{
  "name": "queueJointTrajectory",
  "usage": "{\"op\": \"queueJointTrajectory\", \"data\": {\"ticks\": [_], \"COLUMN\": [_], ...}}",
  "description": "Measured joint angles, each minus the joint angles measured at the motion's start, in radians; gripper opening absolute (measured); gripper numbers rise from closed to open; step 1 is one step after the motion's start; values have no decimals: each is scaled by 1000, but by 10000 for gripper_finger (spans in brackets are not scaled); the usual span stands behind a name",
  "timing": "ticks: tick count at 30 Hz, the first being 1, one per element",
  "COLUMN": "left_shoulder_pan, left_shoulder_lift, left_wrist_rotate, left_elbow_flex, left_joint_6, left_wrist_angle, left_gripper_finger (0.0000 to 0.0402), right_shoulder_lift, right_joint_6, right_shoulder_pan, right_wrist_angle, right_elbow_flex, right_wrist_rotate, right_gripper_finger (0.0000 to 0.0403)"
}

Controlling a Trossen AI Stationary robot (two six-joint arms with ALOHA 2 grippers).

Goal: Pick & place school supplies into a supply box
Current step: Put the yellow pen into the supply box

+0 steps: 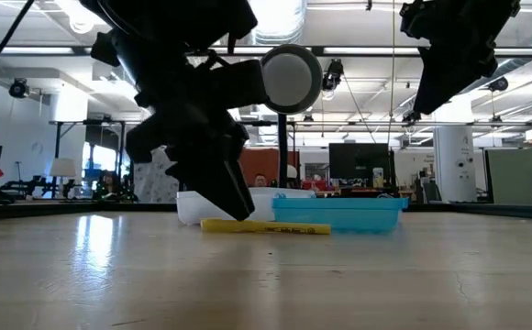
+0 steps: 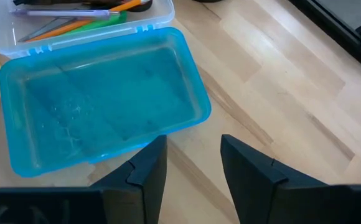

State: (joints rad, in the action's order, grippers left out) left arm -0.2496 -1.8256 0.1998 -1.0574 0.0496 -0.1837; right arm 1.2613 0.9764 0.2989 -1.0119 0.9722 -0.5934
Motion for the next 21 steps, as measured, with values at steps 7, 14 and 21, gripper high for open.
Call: {"op": "queueJointTrajectory", "data": {"ticks": [7,14,21], "left_shoulder_pan": [24,62,79], "left_shoulder_lift": [-19,-29,-31], "left_wrist_rotate": [0,-16,-93], "left_elbow_flex": [-20,-19,-19], "left_joint_6": [-47,-48,-50], "left_wrist_angle": [2,0,-2], "left_gripper_finger": [116,116,116], "right_shoulder_lift": [0,0,0], "right_joint_6": [12,19,19], "right_shoulder_pan": [0,0,0], "right_wrist_angle": [-1,-1,-1], "right_elbow_flex": [-8,-20,-28], "right_wrist_rotate": [0,0,0], "right_gripper_finger": [140,137,137]}}
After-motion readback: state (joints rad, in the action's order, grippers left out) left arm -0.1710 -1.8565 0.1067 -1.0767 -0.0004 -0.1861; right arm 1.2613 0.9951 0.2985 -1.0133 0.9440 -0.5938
